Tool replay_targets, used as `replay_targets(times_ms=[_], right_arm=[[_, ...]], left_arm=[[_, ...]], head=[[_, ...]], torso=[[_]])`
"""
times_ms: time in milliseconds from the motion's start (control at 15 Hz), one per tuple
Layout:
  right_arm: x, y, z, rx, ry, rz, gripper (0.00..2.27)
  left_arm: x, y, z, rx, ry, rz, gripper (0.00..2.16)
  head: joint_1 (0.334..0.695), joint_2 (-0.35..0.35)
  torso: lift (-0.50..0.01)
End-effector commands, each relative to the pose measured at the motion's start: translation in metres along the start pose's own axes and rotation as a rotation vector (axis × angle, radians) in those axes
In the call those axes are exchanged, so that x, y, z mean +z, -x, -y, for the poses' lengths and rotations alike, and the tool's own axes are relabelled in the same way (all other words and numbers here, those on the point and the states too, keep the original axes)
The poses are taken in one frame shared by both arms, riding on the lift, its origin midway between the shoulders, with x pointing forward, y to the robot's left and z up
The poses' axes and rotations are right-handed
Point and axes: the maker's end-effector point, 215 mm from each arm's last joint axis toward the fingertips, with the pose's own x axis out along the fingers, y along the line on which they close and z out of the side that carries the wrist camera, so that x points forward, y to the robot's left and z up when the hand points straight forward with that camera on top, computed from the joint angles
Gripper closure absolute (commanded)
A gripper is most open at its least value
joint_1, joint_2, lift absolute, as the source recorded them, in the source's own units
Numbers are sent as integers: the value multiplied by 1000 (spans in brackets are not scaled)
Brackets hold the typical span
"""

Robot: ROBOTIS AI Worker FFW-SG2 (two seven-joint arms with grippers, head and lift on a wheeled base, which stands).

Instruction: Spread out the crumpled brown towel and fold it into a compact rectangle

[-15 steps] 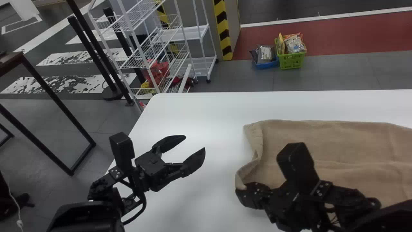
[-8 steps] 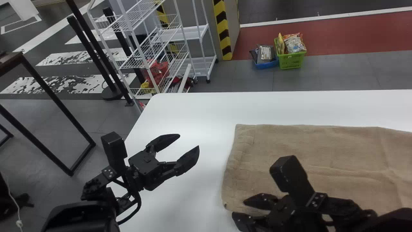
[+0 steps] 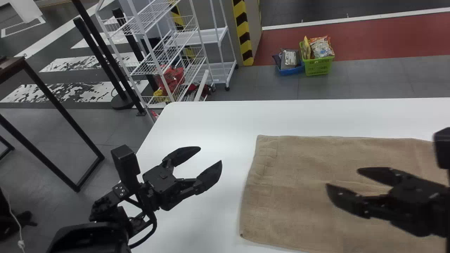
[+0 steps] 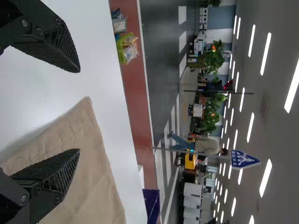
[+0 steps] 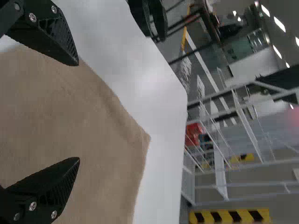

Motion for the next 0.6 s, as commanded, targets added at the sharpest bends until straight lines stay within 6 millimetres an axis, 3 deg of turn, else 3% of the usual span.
replay_targets(times_ms=[0, 133, 200, 267, 333, 533], right_arm=[[4, 37, 70, -131, -34, 55, 63], [2, 67, 113, -219, -47, 94, 66], [3, 87, 135, -271, -46, 117, 93], [6, 109, 159, -344, -32, 143, 97], [7, 132, 186, -424, -21, 168, 97], [2, 183, 237, -545, -73, 206, 97]], left_arm=[[-8, -17, 30, -59, 15, -8, 262], [-10, -34, 67, -144, 23, -2, 265], [-14, -43, 86, -180, 34, -5, 265], [-19, -51, 103, -206, 42, -8, 265], [-27, -56, 115, -227, 51, -14, 265], [-44, -65, 141, -277, 66, -33, 272]], head=[[695, 282], [695, 188], [695, 90], [695, 47], [695, -5], [695, -152]], torso=[[-127], [-127], [-127], [-127], [-127], [-127]])
